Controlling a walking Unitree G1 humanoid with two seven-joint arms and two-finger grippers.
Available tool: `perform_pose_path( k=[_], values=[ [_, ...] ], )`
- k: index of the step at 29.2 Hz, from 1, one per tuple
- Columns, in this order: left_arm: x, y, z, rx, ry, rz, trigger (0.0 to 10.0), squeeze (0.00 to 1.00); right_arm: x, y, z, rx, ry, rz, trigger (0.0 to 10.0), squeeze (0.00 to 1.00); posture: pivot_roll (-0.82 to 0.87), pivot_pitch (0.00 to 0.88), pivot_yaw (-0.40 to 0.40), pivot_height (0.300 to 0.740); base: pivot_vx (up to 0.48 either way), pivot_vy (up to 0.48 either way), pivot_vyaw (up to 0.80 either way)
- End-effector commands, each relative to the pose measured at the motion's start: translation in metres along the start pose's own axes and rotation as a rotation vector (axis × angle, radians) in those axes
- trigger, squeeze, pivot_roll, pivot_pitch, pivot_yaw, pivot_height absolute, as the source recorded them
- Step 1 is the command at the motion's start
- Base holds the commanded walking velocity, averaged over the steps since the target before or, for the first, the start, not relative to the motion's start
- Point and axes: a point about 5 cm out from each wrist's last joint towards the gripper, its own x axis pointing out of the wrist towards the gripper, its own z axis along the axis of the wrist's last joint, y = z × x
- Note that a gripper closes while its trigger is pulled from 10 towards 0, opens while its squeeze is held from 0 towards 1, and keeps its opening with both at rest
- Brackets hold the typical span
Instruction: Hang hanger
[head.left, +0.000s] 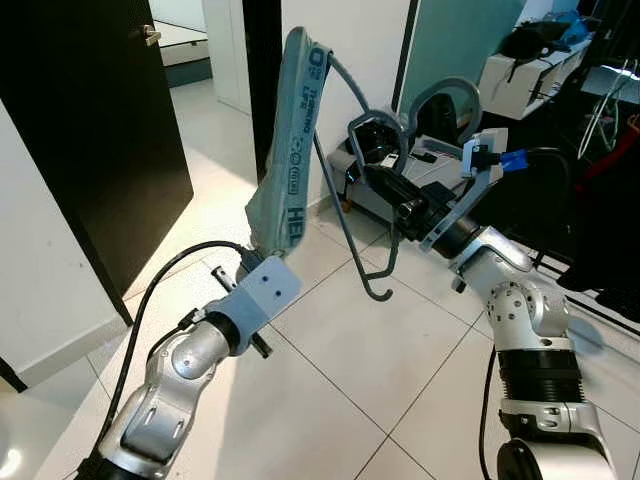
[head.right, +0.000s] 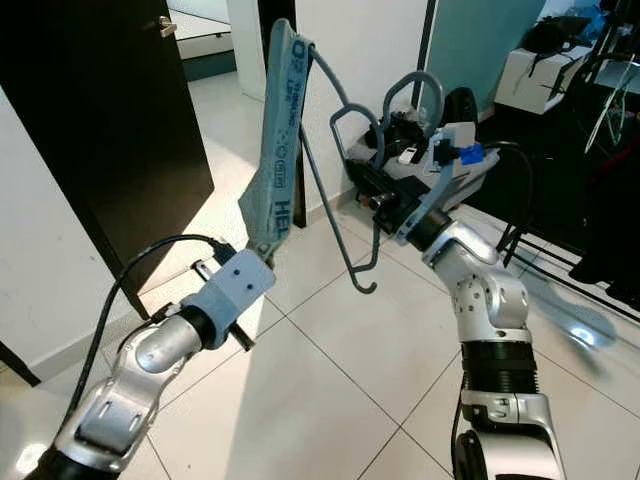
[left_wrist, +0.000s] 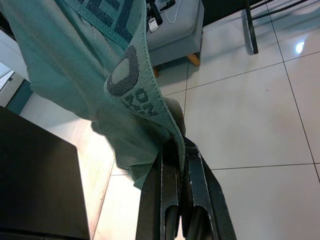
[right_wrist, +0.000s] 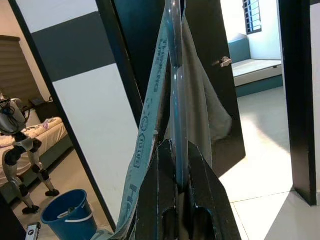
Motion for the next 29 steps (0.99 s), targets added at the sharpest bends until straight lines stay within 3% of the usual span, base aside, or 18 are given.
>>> perform_pose_path(
  k=[1, 9, 22, 29],
  values=[
    [0.000, -0.002, -0.004, 0.004, 0.017, -0.005, 10.0, 0.00, 0.004, 0.002, 0.008, -0.006, -0.039, 0.010, 10.0, 0.00, 0.04, 0.000, -0.024, 0.740, 0.000, 0.000, 0.00],
    [0.000, -0.005, -0.008, -0.034, 0.025, 0.036, 10.0, 0.00, 0.003, 0.006, 0.004, -0.001, -0.038, 0.020, 10.0, 0.00, 0.04, 0.000, -0.021, 0.740, 0.000, 0.000, 0.00],
    [0.002, 0.003, -0.008, -0.091, 0.014, 0.110, 10.0, 0.00, 0.001, 0.009, -0.001, 0.009, -0.020, 0.039, 10.0, 0.00, 0.03, 0.000, -0.029, 0.740, 0.000, 0.000, 0.00],
    [-0.005, -0.002, -0.023, -0.097, 0.071, 0.084, 10.0, 0.00, 0.004, 0.010, 0.005, 0.011, -0.045, 0.052, 10.0, 0.00, 0.02, 0.000, -0.033, 0.740, 0.000, 0.000, 0.00]
  ],
)
